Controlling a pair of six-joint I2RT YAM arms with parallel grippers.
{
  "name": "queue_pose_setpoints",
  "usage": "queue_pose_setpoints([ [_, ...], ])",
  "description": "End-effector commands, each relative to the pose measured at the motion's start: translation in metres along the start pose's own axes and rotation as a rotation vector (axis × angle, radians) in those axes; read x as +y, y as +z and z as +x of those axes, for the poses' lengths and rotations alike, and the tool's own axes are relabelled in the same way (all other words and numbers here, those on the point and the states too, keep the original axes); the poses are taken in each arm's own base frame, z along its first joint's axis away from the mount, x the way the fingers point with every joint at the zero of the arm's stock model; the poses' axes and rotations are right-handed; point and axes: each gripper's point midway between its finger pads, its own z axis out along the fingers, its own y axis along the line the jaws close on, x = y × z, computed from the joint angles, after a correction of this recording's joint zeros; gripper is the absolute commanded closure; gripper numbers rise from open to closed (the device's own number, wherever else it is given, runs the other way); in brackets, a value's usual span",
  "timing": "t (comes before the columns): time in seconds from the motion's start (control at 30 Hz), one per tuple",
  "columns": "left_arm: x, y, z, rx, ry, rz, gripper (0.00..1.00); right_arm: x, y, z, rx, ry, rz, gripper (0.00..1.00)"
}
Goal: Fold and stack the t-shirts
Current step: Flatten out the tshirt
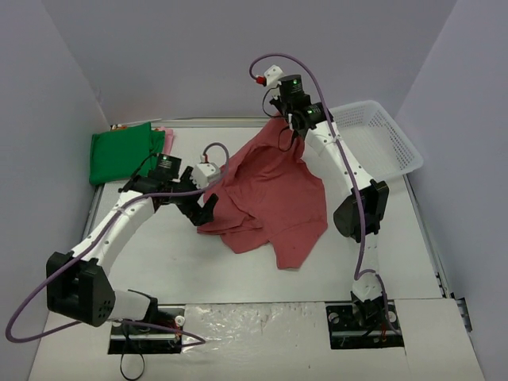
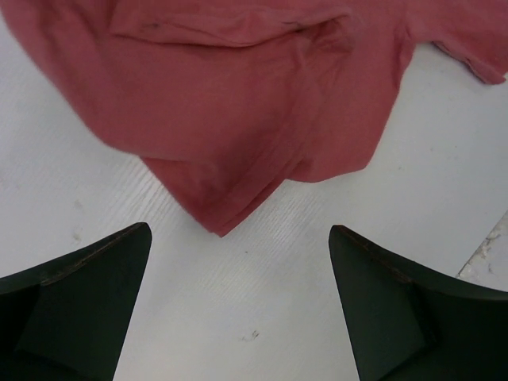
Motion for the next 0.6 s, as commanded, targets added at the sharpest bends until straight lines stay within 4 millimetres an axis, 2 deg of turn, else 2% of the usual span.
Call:
queue_pose_setpoints([
  [0.0, -0.028, 0.019, -0.016, 0.019, 0.147, 0.015, 0.06, -0.019, -0.009, -0.001, -0.007, 0.014, 0.054, 1.00],
  [0.1, -0.042, 0.041, -0.027, 0.045, 0.222, 0.012, 0.06, -0.011, -0.004, 0.010, 0.023, 0.001, 0.044, 1.00],
  [0.13, -0.044, 0.045, -0.038, 0.027, 0.231, 0.015, 0.06, -0.011, -0.003, 0.012, 0.029, -0.003, 0.044, 1.00],
  [0.2, -0.054, 0.063, -0.041, 0.058, 0.252, 0.045, 0.06, -0.009, -0.001, 0.017, 0.043, -0.005, 0.045, 1.00],
  [0.23, -0.056, 0.068, -0.052, 0.038, 0.264, 0.048, 0.06, -0.009, -0.001, 0.019, 0.046, -0.010, 0.045, 1.00],
  [0.3, -0.058, 0.086, -0.052, 0.067, 0.269, 0.032, 0.06, -0.007, 0.000, 0.021, 0.053, -0.014, 0.043, 1.00],
  [0.33, -0.055, 0.090, -0.061, 0.058, 0.275, 0.000, 0.06, -0.009, 0.000, 0.021, 0.054, -0.017, 0.048, 1.00],
  [0.37, -0.051, 0.101, -0.056, 0.089, 0.271, -0.020, 0.06, -0.008, 0.000, 0.022, 0.057, -0.019, 0.048, 1.00],
  [0.43, -0.045, 0.108, -0.061, 0.102, 0.253, -0.054, 0.06, -0.008, 0.002, 0.024, 0.063, -0.021, 0.048, 1.00],
  [0.47, -0.044, 0.116, -0.057, 0.120, 0.239, -0.055, 0.06, -0.008, 0.003, 0.026, 0.067, -0.021, 0.049, 1.00],
  [0.57, -0.052, 0.126, -0.060, 0.117, 0.215, -0.017, 0.06, -0.007, 0.007, 0.030, 0.079, -0.024, 0.055, 1.00],
])
